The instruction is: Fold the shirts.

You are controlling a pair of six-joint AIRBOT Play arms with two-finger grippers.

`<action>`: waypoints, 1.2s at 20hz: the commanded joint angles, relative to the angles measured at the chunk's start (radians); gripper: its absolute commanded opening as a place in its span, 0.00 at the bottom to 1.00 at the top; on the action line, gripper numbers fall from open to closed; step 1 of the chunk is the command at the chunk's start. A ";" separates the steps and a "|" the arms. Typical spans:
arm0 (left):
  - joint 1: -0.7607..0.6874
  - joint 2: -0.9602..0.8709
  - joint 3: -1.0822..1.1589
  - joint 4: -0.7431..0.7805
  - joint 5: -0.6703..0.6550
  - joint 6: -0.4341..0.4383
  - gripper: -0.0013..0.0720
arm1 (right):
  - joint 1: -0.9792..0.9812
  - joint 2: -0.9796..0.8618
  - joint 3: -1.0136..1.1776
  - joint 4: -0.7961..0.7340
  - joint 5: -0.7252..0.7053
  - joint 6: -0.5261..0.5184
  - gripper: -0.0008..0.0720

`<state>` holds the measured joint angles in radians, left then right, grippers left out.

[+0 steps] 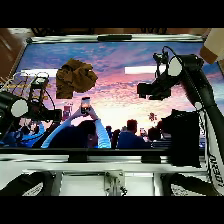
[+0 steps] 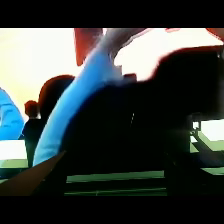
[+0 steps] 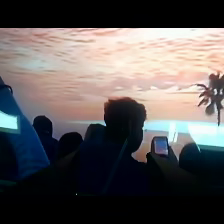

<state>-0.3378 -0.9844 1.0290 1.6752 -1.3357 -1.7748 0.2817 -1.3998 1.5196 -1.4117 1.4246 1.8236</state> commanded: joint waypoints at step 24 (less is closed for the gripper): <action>-0.002 -0.003 0.000 0.000 0.285 0.000 0.93 | 0.001 -0.001 0.001 -0.020 0.033 -0.079 0.75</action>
<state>-0.3389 -0.9871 1.0286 1.6752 -1.1381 -1.7748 0.2817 -1.4002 1.5196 -1.4132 1.4269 1.8084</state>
